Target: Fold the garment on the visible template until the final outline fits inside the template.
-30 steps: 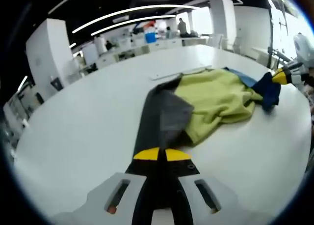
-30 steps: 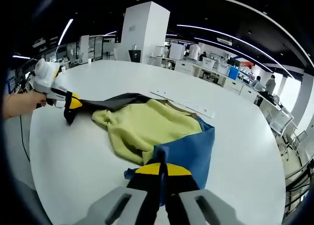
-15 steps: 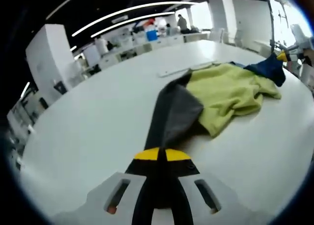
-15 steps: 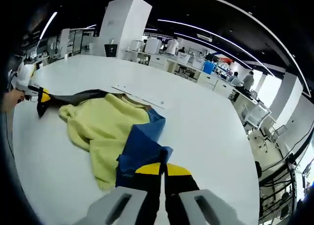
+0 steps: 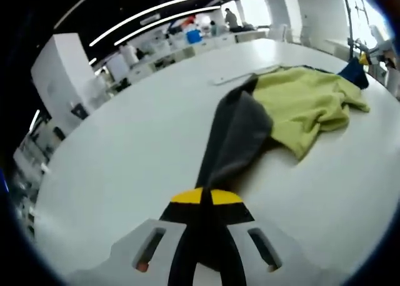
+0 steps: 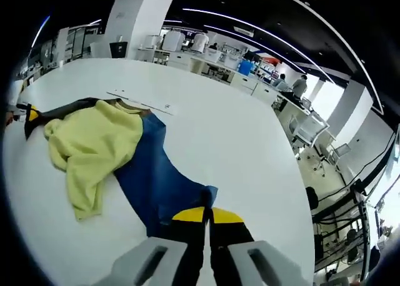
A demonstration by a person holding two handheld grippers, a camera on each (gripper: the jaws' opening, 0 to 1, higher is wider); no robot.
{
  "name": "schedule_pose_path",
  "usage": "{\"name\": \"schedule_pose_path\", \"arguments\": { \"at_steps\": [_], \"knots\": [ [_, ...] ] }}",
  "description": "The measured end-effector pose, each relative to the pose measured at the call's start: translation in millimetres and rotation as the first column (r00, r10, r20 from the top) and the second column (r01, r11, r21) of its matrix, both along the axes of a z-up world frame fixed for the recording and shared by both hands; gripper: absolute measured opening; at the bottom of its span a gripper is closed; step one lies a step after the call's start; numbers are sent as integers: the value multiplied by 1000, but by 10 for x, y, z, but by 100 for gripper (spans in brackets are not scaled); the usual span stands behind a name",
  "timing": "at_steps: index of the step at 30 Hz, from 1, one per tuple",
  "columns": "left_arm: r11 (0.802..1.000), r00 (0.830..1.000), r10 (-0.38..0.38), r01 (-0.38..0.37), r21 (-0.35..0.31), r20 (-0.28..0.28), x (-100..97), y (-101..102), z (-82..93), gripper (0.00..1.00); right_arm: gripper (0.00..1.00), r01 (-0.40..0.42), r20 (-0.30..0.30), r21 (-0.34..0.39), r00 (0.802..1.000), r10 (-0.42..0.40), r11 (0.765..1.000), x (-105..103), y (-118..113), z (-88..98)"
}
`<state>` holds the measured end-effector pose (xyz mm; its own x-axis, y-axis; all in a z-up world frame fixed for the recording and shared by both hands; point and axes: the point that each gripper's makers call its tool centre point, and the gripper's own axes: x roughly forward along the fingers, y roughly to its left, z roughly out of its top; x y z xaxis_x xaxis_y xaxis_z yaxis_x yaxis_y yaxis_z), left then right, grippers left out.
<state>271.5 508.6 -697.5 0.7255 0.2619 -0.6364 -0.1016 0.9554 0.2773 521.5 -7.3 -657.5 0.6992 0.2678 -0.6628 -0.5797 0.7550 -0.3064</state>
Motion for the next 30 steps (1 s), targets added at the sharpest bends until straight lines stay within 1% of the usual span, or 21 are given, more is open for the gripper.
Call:
{"name": "schedule_pose_path", "arguments": {
  "at_steps": [3,4,7,9,14,17,20,23,25,30],
  "knots": [
    [1000,1000,2,-2,13,-13,-2,66,-24,0,0,47,-7,-17,999,-47,999,62,-148,-47],
    [1000,1000,3,-3,17,-17,-1,93,-32,0,0,51,-8,-19,999,-51,999,68,-167,-55],
    [999,999,-17,18,28,-29,22,160,-53,0,0,87,-17,-19,996,-87,996,101,-292,-108],
    [999,999,-21,23,36,-35,35,196,-60,0,0,109,-35,-15,993,-110,994,109,-366,-154],
    [998,998,-29,31,46,-49,69,287,-87,0,0,113,-47,-7,992,-113,994,168,-464,-204],
    [999,999,-17,19,42,-47,90,356,-89,0,0,138,-64,-2,988,-138,990,221,-532,-260],
    [1000,999,3,-2,26,-39,109,409,-87,0,0,141,-89,-6,986,-141,990,231,-554,-317],
    [1000,999,6,-5,14,-38,108,403,-75,0,0,141,-94,-6,986,-141,990,237,-563,-324],
    [1000,999,-3,4,20,-36,117,419,-57,0,0,141,-97,-6,985,-141,990,250,-576,-334],
    [1000,999,12,-11,29,-34,120,530,-22,0,0,164,-100,-18,981,-165,986,295,-651,-345]
  ]
}}
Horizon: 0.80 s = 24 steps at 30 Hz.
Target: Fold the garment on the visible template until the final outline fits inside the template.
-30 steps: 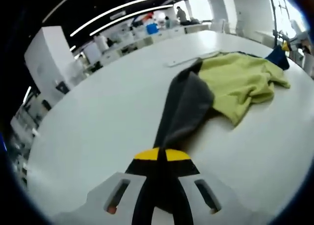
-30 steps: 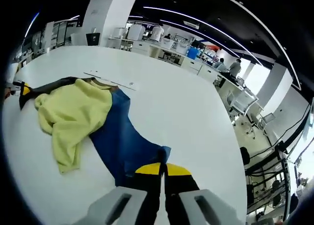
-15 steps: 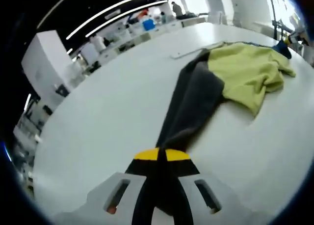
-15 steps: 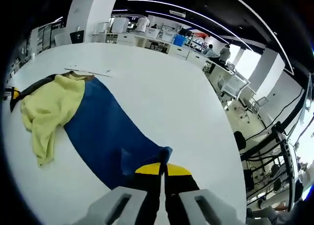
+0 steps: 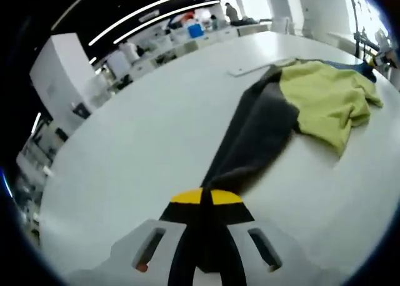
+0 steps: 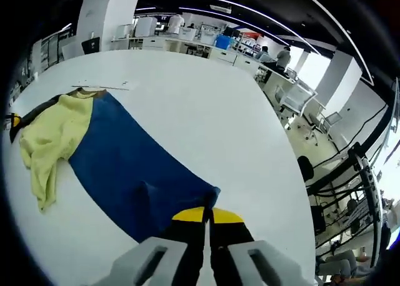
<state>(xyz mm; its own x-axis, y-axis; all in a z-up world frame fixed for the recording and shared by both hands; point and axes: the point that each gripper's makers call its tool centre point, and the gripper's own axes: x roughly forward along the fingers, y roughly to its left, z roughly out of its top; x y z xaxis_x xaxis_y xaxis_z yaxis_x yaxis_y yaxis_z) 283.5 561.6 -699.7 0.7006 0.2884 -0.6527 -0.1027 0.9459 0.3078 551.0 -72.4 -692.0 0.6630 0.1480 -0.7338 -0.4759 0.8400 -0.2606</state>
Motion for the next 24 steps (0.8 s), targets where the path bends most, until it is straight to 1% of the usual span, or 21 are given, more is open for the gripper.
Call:
{"name": "schedule_pose_path", "arguments": {
  "at_steps": [2,6,8,10,12,15,17,19,20,21,22,23,24],
  "knots": [
    [1000,1000,1,-1,23,-16,-12,43,2,0,0,3,-2,-4,1000,-3,1000,13,-16,-6],
    [1000,1000,-12,13,27,-27,9,67,13,0,0,-3,-4,-9,1000,3,1000,36,-20,-10],
    [999,999,-21,23,44,-38,11,87,23,0,0,1,-5,-10,1000,-1,1000,45,-35,-11],
    [999,999,-13,15,35,-34,21,115,38,0,0,6,-9,-6,1000,-6,1000,57,-47,-19],
    [999,999,-12,13,34,-35,17,102,56,0,0,3,-13,1,1000,-3,1000,58,-35,-30],
    [999,999,5,-3,35,-38,-17,81,75,4,0,17,-16,10,1000,-17,1000,59,-37,-37],
    [999,1000,11,-11,31,-28,-39,49,112,10,0,24,-4,16,1000,-24,1000,65,-36,-11],
    [1000,1000,7,-7,29,-10,-47,-1,165,18,3,25,2,20,1000,-25,999,58,-33,18],
    [1000,1000,4,-4,23,-1,-44,-20,180,20,6,22,4,27,1000,-23,999,54,-23,31],
    [1000,1000,7,-7,3,7,-46,-56,201,21,10,35,3,37,999,-35,999,44,-21,47],
    [1000,1000,13,-13,-14,12,-45,-71,200,21,17,45,-7,47,999,-45,998,23,-15,58],
    [998,999,20,-19,-52,26,-34,-115,215,21,22,48,-10,56,999,-48,997,12,-5,64],
    [999,999,15,-13,-49,36,-26,-124,245,22,25,44,-12,62,999,-43,997,-13,12,79]
  ]
}}
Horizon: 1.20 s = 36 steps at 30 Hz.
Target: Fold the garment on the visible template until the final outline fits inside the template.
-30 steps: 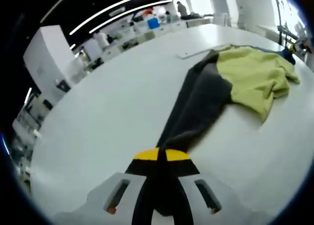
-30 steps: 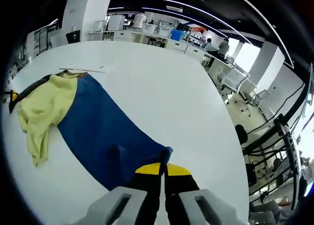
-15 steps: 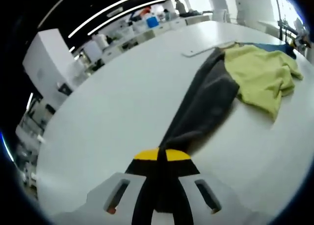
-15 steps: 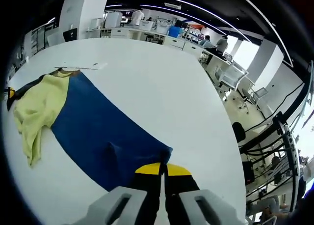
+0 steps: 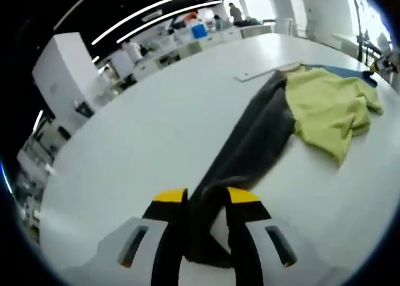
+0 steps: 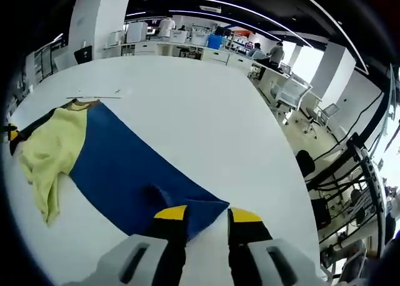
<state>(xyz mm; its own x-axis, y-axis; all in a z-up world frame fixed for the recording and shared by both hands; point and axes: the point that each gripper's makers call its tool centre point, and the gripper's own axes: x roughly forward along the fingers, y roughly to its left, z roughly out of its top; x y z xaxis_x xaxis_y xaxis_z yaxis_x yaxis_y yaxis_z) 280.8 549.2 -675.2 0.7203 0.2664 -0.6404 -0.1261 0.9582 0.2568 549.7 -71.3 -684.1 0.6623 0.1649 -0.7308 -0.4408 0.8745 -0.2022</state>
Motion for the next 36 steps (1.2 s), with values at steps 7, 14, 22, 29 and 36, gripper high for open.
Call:
{"name": "schedule_pose_path", "arguments": {
  "at_steps": [7,14,22,29,36],
  "knots": [
    [998,997,-68,69,-11,48,34,-263,156,34,45,-66,0,110,998,66,992,-186,250,162],
    [992,989,-127,128,-13,76,11,-583,241,45,69,-143,-13,208,989,149,968,-424,515,324],
    [982,978,-172,180,-65,116,-25,-953,272,50,83,-242,15,257,969,247,935,-708,808,485],
    [966,964,-226,240,-95,142,-26,-1269,261,49,88,-346,15,281,934,357,895,-1040,1113,507],
    [953,951,-263,282,-112,161,30,-1497,222,46,87,-449,24,289,886,463,845,-1387,1424,454]
  ]
}}
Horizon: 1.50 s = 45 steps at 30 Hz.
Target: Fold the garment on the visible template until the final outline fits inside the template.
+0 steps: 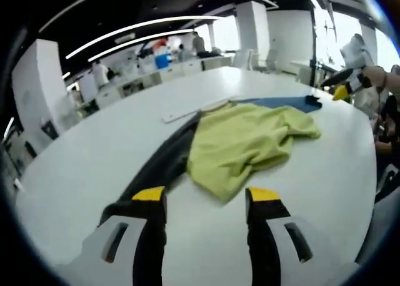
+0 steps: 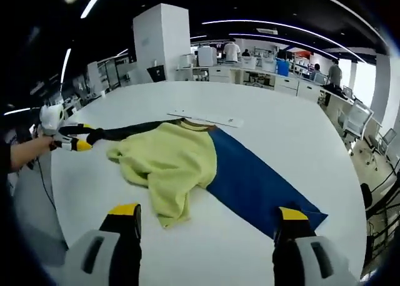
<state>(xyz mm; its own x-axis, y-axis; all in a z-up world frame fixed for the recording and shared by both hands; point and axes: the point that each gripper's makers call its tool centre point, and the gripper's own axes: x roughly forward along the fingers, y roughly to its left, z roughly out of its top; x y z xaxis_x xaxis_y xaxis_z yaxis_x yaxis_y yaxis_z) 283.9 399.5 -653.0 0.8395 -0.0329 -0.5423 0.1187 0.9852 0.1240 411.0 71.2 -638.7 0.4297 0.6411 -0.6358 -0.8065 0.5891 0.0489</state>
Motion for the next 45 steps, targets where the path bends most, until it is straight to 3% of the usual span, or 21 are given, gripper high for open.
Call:
{"name": "schedule_pose_path", "arguments": {
  "at_steps": [10,12,16,20,23,29,45],
  "knots": [
    [998,998,-61,61,-29,15,136,-298,-93,40,80,-83,-25,53,996,84,995,-235,278,-316],
    [997,997,-72,72,-29,15,188,-318,-119,38,75,-106,10,35,994,106,994,-228,312,-414],
    [997,997,-78,78,-14,5,264,-320,-177,36,67,-122,19,5,992,122,993,-247,370,-572],
    [995,994,-97,97,0,-42,280,-333,-314,32,58,-135,25,-17,990,135,991,-258,419,-668],
    [990,988,-126,131,59,-87,267,-328,-425,30,52,-129,23,-8,991,129,992,-244,442,-700],
    [995,990,-100,102,10,-96,311,-353,-525,29,42,-119,32,-10,992,119,993,-229,478,-757],
    [991,987,-98,109,83,-127,452,-219,-655,14,16,-113,85,-58,989,118,992,-180,543,-855]
  ]
}}
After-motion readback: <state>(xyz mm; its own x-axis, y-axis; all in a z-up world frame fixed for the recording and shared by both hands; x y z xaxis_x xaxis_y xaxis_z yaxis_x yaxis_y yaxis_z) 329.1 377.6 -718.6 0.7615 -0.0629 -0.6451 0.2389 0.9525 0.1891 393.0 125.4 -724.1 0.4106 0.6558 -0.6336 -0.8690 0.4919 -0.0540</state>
